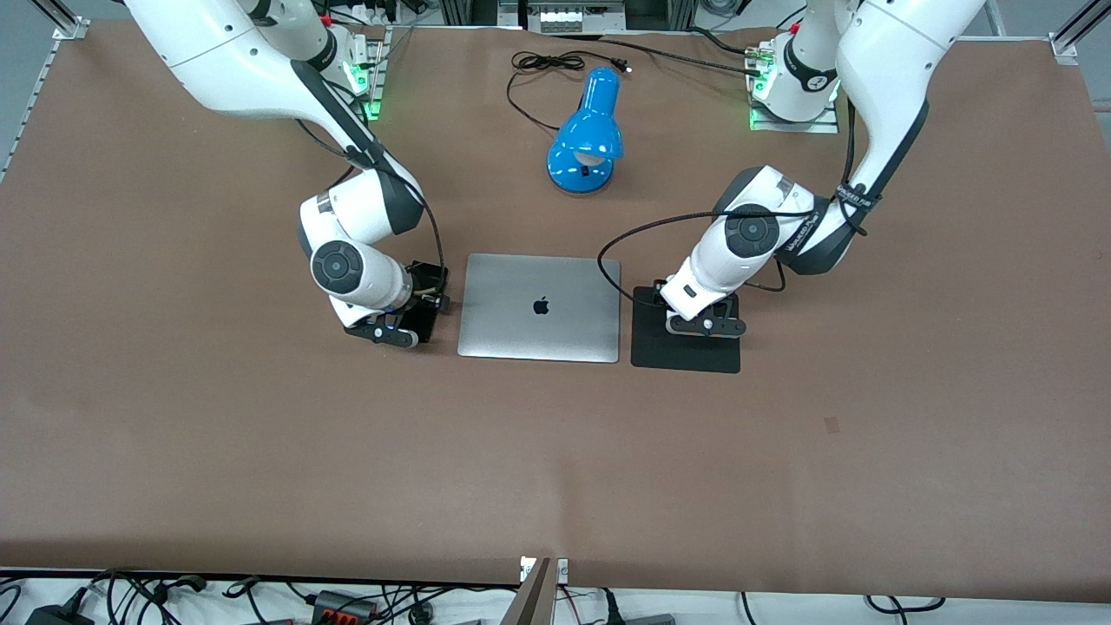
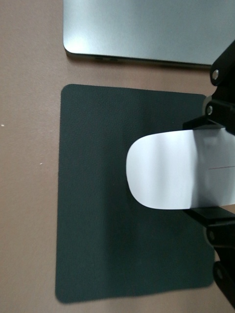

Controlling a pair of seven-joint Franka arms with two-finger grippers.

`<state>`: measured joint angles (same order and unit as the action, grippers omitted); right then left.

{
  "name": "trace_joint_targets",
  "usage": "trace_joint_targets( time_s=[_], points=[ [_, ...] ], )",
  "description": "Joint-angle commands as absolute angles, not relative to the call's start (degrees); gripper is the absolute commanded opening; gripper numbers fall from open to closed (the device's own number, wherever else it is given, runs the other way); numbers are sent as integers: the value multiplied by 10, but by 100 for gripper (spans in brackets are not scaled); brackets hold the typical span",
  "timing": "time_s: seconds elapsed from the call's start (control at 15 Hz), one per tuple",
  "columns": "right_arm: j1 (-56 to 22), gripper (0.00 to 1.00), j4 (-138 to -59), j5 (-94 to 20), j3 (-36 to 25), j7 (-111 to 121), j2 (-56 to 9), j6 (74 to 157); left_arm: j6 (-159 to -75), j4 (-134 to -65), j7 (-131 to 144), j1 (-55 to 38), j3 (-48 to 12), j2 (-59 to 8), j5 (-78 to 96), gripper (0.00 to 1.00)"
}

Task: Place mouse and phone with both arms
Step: 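Carry the phone beside the laptop while the left gripper carries the mouse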

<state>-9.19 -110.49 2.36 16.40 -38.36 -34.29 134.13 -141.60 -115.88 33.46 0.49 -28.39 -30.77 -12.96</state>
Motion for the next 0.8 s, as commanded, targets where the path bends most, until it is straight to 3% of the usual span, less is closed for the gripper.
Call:
trace_joint_targets(
  time_s=[0.0,0.07,0.13,0.33,0.6,0.73],
  points=[
    [-102,24,-1080,24,163,-396,-359,1336,-1442,-1165,351,9,-283,-320,-156,26],
    [-102,40,-1078,23,163,-396,-361,1336,-1442,-1163,351,8,-283,-323,-163,26],
    [-102,99,-1070,19,163,-401,-361,1334,-1442,-1161,352,9,-280,-328,-178,26],
    [-100,100,-1065,26,163,-405,-334,1320,-1455,-1160,378,9,-273,-337,-214,26],
    [-96,100,-1012,29,162,-382,-269,1231,-1459,-1157,413,8,-273,-345,-261,27],
    [-86,100,-951,29,158,-351,-259,1160,-1458,-1157,417,8,-273,-345,-274,39]
  ],
)
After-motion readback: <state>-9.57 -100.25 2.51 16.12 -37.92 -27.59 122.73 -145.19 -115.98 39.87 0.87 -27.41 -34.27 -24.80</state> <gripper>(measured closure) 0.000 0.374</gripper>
